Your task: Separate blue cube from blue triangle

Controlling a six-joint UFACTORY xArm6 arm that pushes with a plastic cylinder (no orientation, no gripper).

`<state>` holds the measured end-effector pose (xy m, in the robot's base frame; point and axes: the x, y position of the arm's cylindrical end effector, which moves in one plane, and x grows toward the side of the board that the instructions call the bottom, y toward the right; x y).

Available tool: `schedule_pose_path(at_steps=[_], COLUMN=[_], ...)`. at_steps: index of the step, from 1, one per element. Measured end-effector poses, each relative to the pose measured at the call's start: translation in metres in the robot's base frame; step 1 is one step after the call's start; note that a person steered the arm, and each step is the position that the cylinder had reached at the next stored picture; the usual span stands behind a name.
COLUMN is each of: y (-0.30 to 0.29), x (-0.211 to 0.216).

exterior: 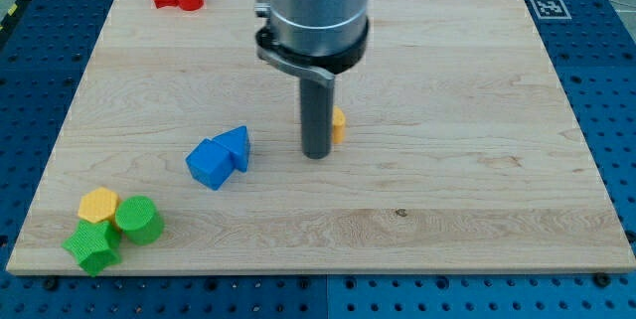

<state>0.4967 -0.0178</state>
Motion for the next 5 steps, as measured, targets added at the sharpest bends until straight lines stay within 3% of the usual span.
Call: schedule_pose_path(at_steps=[1, 3, 5], y=[-0.006, 0.042, 0.031], x=[-0.007, -0.036, -0.006])
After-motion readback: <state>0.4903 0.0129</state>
